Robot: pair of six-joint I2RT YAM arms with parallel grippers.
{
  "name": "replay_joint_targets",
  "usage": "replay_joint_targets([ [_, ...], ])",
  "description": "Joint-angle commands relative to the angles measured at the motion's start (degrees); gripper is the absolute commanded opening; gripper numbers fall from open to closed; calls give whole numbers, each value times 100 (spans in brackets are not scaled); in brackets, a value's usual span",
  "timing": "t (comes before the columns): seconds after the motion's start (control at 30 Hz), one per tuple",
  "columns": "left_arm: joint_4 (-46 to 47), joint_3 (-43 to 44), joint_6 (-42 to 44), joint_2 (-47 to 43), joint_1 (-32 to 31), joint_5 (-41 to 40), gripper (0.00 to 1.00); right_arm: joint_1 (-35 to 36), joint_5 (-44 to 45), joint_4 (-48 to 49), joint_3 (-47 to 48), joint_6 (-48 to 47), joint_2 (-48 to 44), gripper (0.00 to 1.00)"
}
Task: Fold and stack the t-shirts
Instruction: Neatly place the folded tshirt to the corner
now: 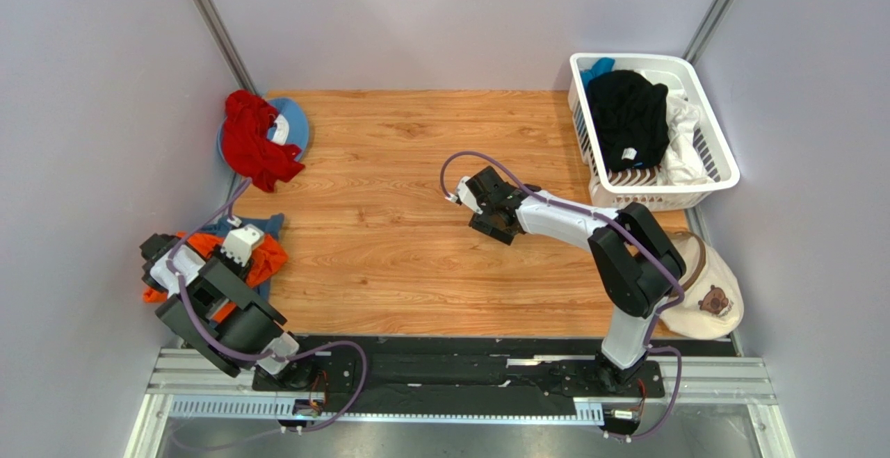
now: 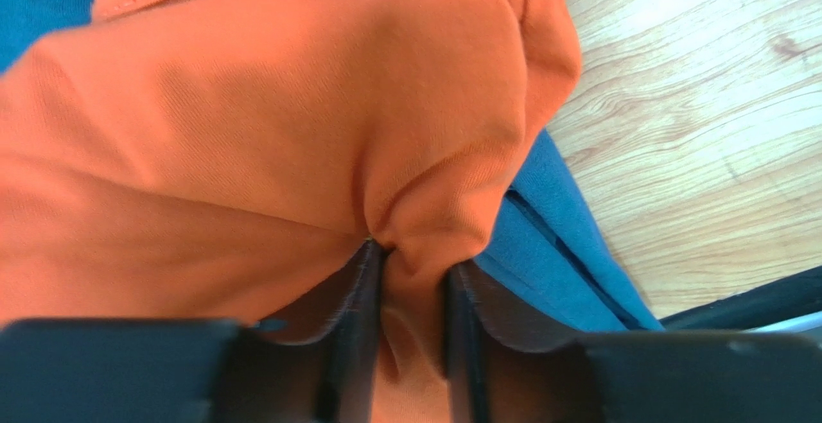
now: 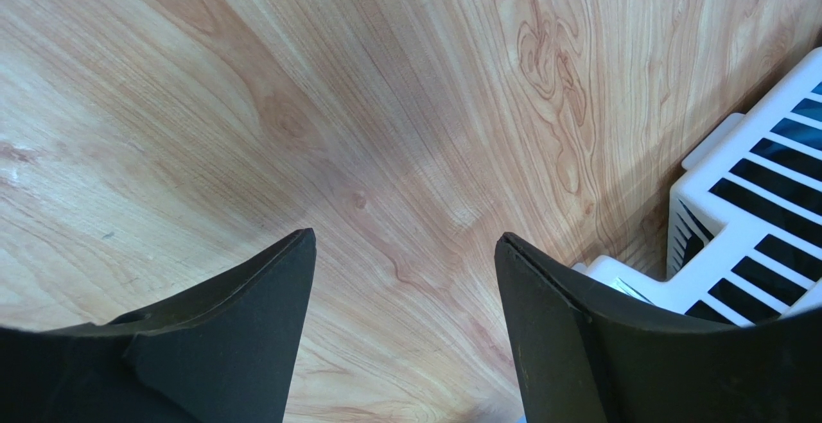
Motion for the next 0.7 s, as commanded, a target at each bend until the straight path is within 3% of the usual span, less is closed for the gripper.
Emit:
replay_joint_targets([
  [0.0,8,79,-31,147,23,101,30,24,-40,204,-28,121,-28,73],
  [0.03,16,61,-31,156,14,101,25,24,-48,212,-37,130,-28,73],
  [0.07,8,53,-40,148,23,110,9,24,-48,204,-37,130,-28,73],
  [0.1,-10,44,-48,113,14,127,0,24,-48,204,-28,130,-28,73],
  [0.67,-2532,1125,-382,174,-3,1815,0,24,-119,177,-89,156,7,73],
])
